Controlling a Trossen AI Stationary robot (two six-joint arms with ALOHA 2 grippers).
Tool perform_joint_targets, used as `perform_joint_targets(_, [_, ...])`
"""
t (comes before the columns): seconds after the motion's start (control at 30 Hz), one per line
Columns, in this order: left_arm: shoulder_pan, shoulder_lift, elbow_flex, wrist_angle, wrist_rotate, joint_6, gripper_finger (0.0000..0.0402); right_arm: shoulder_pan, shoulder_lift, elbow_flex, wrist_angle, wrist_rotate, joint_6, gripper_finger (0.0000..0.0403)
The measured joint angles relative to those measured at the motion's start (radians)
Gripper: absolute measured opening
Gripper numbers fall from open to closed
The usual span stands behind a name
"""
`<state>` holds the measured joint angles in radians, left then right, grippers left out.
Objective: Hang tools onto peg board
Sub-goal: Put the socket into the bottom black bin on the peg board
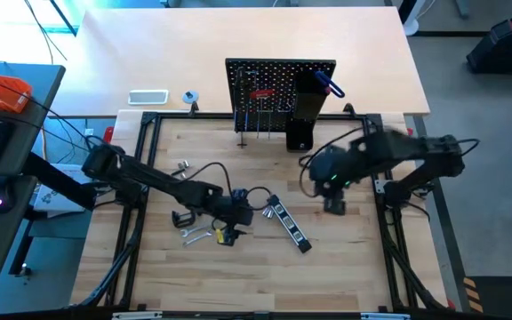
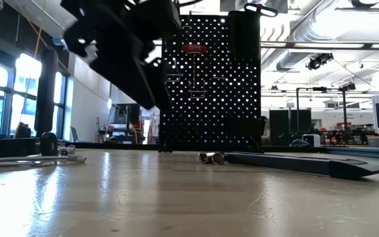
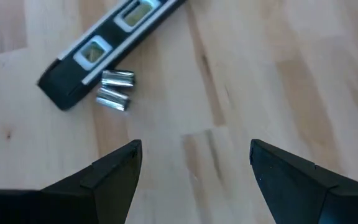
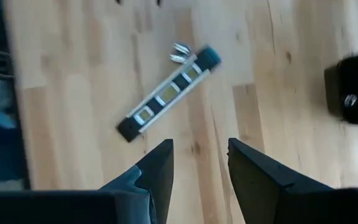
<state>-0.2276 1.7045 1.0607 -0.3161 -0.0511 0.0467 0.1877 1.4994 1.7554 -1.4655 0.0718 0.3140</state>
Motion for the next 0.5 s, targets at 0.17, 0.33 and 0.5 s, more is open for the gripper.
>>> perform_joint_targets(0.17, [0.02,0.032,0.0,0.045,-0.066,0.028,0.0291,0.044,0.0,-0.248,0.221,0.008,0.11,0.0145])
perform_joint_targets(0.33, [0.04,0.038,0.0,0.101,-0.076,0.042,0.0291,0.089,0.0,-0.493,0.494,0.059,0.2,0.0145])
perform_joint_targets(0.5, [0.055,0.049,0.0,0.153,-0.072,0.08,0.0291,0.12,0.0,-0.716,0.836,0.083,0.217,0.0145])
